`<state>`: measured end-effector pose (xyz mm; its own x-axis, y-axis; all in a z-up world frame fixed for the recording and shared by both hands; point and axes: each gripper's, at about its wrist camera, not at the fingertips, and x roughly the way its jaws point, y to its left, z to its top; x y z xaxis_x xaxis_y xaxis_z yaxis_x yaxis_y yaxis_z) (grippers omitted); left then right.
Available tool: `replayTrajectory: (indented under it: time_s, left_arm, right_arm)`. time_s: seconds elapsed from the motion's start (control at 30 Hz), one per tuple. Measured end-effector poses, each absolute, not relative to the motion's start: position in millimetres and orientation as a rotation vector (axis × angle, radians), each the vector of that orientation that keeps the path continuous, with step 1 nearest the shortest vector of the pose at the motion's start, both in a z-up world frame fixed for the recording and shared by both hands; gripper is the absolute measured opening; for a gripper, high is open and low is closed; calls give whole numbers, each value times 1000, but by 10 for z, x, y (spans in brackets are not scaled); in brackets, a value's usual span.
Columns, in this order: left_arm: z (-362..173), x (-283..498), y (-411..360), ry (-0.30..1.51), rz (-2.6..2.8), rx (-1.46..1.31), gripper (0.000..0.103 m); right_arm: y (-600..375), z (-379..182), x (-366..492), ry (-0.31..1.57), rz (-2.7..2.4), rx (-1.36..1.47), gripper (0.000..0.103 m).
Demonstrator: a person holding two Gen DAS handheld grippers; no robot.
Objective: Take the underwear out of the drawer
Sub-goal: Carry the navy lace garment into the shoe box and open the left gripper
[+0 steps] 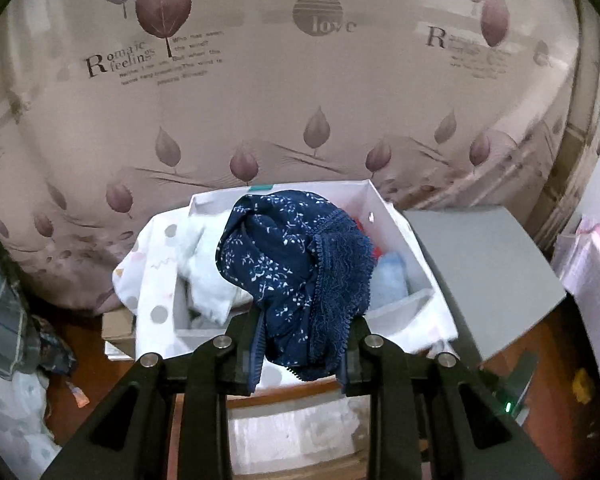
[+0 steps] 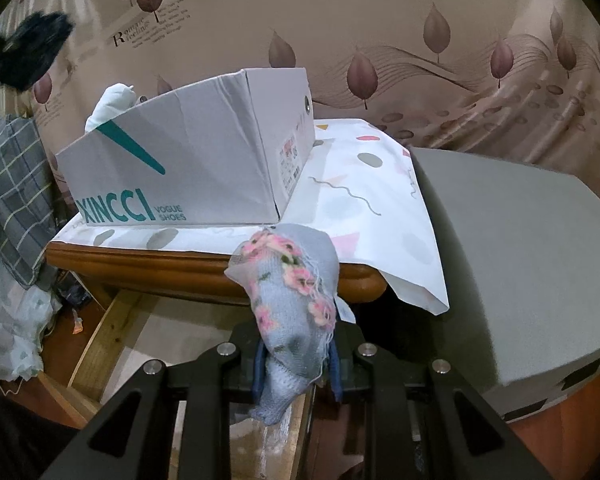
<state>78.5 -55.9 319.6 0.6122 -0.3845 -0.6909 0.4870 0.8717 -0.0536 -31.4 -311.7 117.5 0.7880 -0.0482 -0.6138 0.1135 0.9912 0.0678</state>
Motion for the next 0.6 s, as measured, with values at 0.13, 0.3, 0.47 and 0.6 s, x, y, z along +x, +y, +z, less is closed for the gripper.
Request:
replayTrajectory:
  time_s: [0.13,0.3,0.47,0.6]
  left_arm:
    - [3164,1080,-793,751,-436,204,25]
    - [2910,1523,-1049,830,-402,202,25]
    - [2684,1816,-1257,882,-414,211,25]
    - [2482,1992,-1390,918,-383,243,25]
  right_arm:
    - [-3122,1181,-313,655,-84,107,24]
    - [-3123,1190,-311,650,-80,114,24]
    - [-3147,1193,-312,650,-73,134,24]
    - [-3149,1197,-304,650,-71,139,24]
